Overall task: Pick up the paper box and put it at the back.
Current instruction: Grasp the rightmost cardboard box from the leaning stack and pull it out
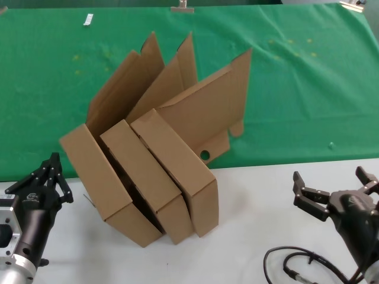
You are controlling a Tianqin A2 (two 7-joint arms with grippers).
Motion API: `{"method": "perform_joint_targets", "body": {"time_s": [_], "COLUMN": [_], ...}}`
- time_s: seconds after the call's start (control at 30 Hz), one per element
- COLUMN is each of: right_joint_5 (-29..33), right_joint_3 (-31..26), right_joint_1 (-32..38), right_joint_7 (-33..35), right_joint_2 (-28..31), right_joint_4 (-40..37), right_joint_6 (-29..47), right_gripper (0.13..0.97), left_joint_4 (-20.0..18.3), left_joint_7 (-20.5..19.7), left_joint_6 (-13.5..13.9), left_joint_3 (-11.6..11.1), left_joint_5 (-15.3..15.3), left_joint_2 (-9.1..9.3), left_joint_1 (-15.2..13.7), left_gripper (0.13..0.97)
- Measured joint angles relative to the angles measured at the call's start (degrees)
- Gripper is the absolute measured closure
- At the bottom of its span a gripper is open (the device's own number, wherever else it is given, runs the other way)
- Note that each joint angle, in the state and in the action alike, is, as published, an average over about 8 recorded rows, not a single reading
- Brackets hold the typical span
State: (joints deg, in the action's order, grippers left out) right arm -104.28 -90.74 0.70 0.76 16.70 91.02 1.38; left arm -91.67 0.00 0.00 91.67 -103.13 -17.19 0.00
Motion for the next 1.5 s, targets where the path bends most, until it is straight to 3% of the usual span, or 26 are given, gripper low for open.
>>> {"method": "perform_joint_targets", "body": {"time_s": [0.27, 0.5, 0.67, 0.97, 1.2, 1.5], "right_joint_5": [0.0, -0.2, -1.6, -4.3, -5.6, -16.6], "right_joint_3": [0.0, -0.7, -4.2, -7.3, -9.2, -10.4], "right_joint_1": [0.0, 0.3, 1.5, 2.8, 4.3, 8.2], "right_joint_7": [0.0, -0.4, -1.9, -6.1, -7.5, -7.6], "right_joint_2": [0.0, 1.6, 8.2, 21.2, 29.5, 34.5], "right_joint_4": [0.0, 0.1, -0.3, -2.0, -3.7, -2.4], "right_joint_6": [0.0, 0.4, -0.2, 3.0, 11.0, 32.6], "right_gripper": [0.129, 0.129, 0.129, 0.129, 0.129, 0.129], "left_joint_4": [0.0, 0.0, 0.0, 0.0, 0.0, 0.0], "left_joint_7": [0.0, 0.0, 0.0, 0.0, 0.0, 0.0], "left_joint_6": [0.0, 0.0, 0.0, 0.0, 0.0, 0.0], "left_joint_3": [0.0, 0.0, 0.0, 0.0, 0.0, 0.0], "left_joint_5": [0.0, 0.0, 0.0, 0.0, 0.0, 0.0], "left_joint_2": [0.00, 0.00, 0.00, 0.00, 0.00, 0.00], "left_joint_1": [0.0, 0.0, 0.0, 0.0, 0.0, 0.0], "left_gripper": [0.945, 0.893, 0.885, 0.761, 0.595, 0.391]}}
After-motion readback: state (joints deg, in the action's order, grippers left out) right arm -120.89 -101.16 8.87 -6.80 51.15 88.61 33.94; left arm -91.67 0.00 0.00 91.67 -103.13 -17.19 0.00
